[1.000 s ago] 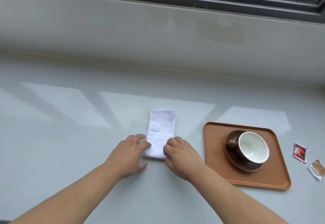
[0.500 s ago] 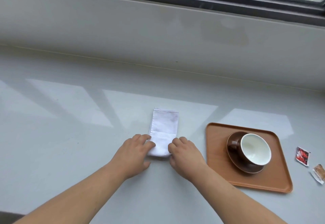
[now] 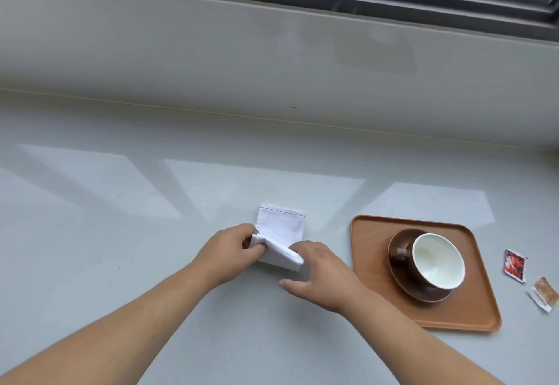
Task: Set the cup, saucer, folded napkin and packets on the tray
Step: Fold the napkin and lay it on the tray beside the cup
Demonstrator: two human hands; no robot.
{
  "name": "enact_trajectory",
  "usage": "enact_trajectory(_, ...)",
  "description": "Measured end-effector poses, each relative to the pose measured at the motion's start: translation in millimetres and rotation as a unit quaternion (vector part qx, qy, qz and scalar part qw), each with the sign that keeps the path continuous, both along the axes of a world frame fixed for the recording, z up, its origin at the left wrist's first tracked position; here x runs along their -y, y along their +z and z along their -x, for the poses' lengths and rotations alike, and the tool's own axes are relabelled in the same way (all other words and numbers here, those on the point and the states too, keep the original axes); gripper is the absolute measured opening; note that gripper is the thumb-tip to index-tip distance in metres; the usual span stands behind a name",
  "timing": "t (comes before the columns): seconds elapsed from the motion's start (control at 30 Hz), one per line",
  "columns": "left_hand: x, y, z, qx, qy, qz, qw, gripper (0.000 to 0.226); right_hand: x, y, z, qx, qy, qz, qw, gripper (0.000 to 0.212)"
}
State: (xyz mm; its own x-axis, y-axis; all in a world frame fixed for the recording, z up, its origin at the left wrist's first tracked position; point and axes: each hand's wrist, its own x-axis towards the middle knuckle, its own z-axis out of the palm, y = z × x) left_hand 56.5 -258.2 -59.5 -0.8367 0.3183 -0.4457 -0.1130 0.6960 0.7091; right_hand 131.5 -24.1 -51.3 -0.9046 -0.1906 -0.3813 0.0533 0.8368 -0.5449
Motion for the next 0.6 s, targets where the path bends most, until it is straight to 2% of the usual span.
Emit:
enact_trajectory(0.07, -2, -12, 24, 0.045, 0.005, -0.028, 0.999, 0.026, 6, -12, 18, 0.025, -0.063, 0.038, 0.997, 0.021)
enact_trajectory(0.2, -1, -10, 30, 0.124, 0.021, -0.098, 0.987, 0.018, 7, -11, 29, 0.106, -0.201, 0.163, 0.960, 0.012)
enact_trajectory(0.4, 0, -17, 40, 0.101, 0.034, -0.050, 0.993, 0.007, 5, -12, 48, 0.118, -0.235, 0.160, 0.951, 0.020)
enact_trajectory(0.6, -12, -15, 47, 0.027, 0.024, 0.055, 0.998, 0.024, 5, -11, 61, 0.118, -0.244, 0.101, 0.957, 0.029)
